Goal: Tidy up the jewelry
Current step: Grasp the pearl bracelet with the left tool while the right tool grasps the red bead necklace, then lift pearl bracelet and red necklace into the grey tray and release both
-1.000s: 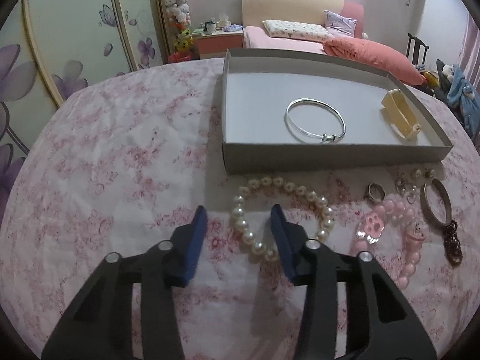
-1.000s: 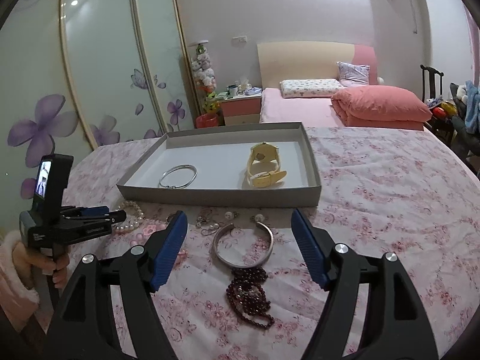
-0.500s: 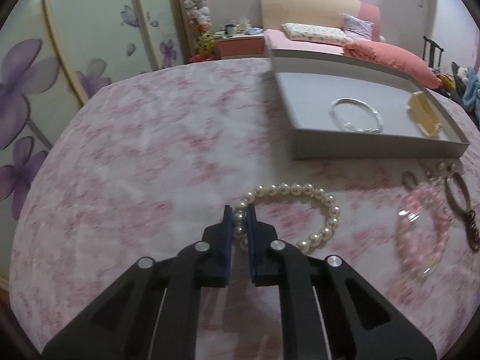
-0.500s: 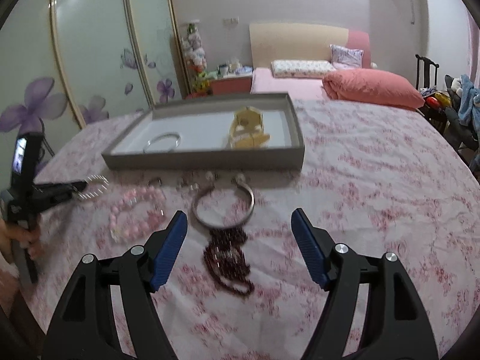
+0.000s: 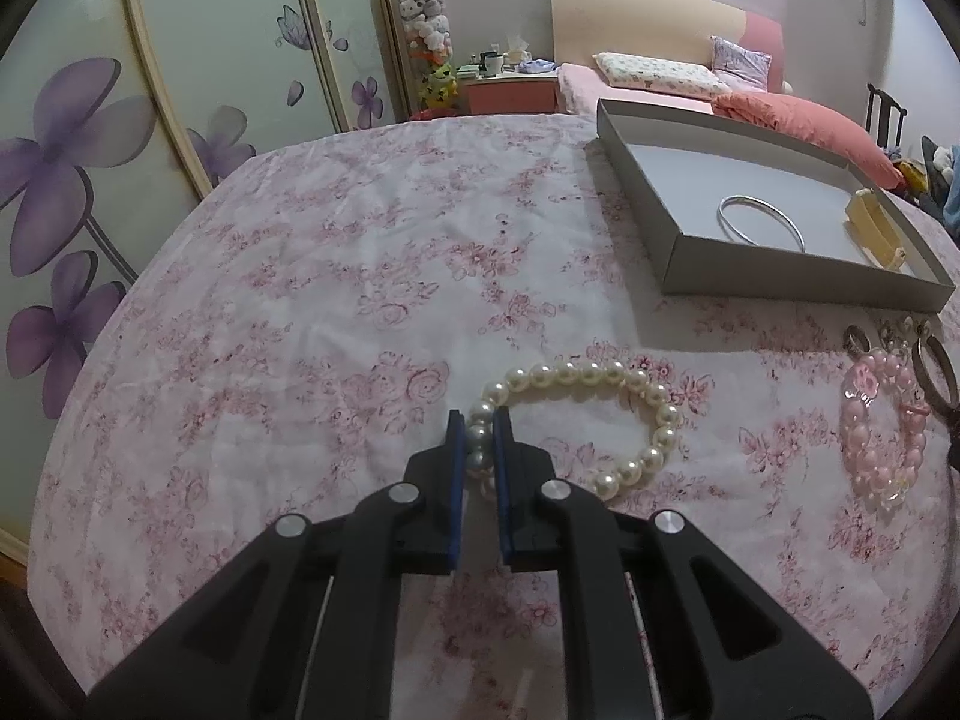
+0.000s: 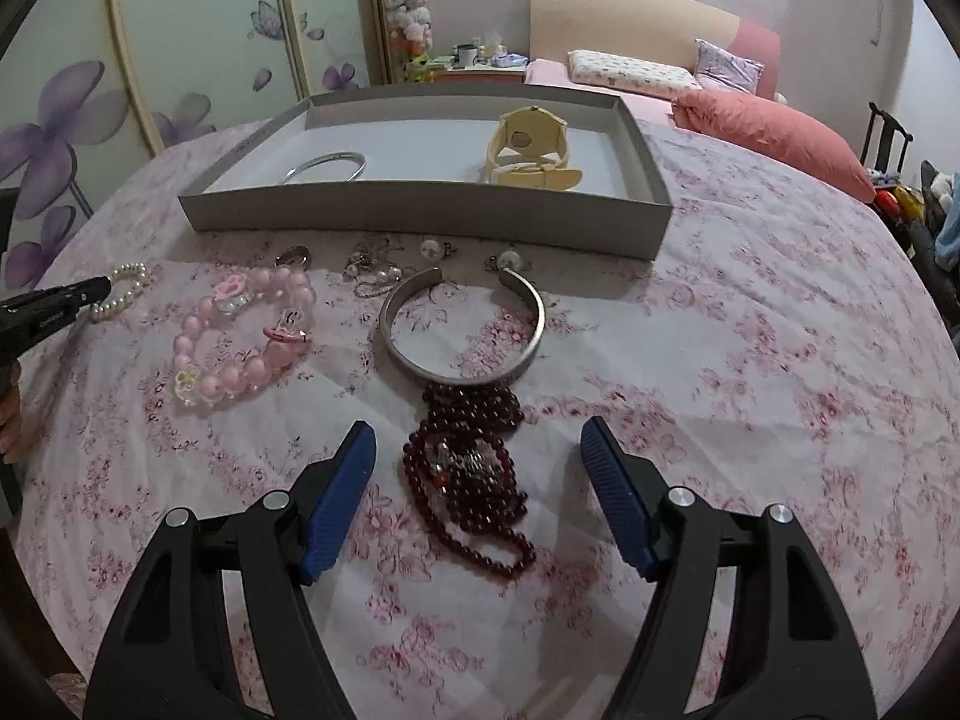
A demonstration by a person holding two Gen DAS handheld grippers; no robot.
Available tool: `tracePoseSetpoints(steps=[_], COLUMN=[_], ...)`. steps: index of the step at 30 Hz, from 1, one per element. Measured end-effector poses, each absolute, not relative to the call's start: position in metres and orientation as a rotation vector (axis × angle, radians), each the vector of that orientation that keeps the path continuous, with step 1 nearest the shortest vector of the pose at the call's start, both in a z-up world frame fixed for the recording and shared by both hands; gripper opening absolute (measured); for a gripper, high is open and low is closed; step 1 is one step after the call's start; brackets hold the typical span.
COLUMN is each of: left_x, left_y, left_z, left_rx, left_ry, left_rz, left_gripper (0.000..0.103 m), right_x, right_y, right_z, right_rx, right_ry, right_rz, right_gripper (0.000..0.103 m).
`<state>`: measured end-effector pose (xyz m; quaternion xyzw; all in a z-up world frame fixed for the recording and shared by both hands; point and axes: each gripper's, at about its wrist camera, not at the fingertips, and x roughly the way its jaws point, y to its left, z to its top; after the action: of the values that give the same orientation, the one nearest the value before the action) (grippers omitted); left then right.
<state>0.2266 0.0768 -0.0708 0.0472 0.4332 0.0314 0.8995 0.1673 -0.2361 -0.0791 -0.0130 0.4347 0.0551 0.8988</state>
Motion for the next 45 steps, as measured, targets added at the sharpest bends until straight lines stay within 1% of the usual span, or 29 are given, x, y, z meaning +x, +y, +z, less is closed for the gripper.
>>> tracePoseSetpoints(steps=[3,4,5,6,8,9,13,15,21,27,37,45], left_x=[0.226,0.226,0.226,0.226,0.227,0.227,0.224,0.221,0.201,0.175,0.142,0.128], left_y=[0.075,0.076,0.076,0.076,0.076,0.077,0.080,0.080,0.081,0.077,0.058,0.044], left_z=[-0.071,-0.071,-0.071,-0.071,-0.071,-0.071,-0.071,-0.071,-0.063,-0.032,0.011,0.032], left_rx=[0.090,0.090,0.091,0.090,0.086,0.083,0.067,0.057,0.002,-0.030,-0.005,-0.011], left_ry=[0.897,0.897,0.896,0.896,0.897,0.897,0.896,0.895,0.856,0.718,0.510,0.422], left_rz=[0.063,0.064,0.064,0.064,0.065,0.064,0.059,0.051,0.011,-0.027,-0.057,-0.061], left_gripper=[0.010,0.010,0.010,0.010,0.010,0.010,0.010,0.010,0.010,0.010,0.010,0.010], right_x=[0.167,0.167,0.167,0.166,0.163,0.161,0.150,0.143,0.129,0.120,0.105,0.096], right_y=[-0.233,-0.232,-0.231,-0.231,-0.233,-0.234,-0.236,-0.237,-0.245,-0.248,-0.247,-0.241], right_z=[-0.078,-0.078,-0.077,-0.076,-0.075,-0.075,-0.075,-0.073,-0.047,-0.014,0.014,0.030], right_rx=[-0.035,-0.038,-0.038,-0.036,-0.027,-0.019,0.006,0.038,0.110,0.136,0.126,0.106], right_ry=[0.895,0.891,0.888,0.884,0.882,0.883,0.882,0.863,0.728,0.571,0.391,0.270], right_rz=[0.130,0.136,0.138,0.141,0.148,0.154,0.181,0.206,0.193,0.172,0.145,0.115], right_gripper=[0.062,0.054,0.042,0.036,0.016,0.013,0.013,0.010,0.009,0.009,0.009,0.009])
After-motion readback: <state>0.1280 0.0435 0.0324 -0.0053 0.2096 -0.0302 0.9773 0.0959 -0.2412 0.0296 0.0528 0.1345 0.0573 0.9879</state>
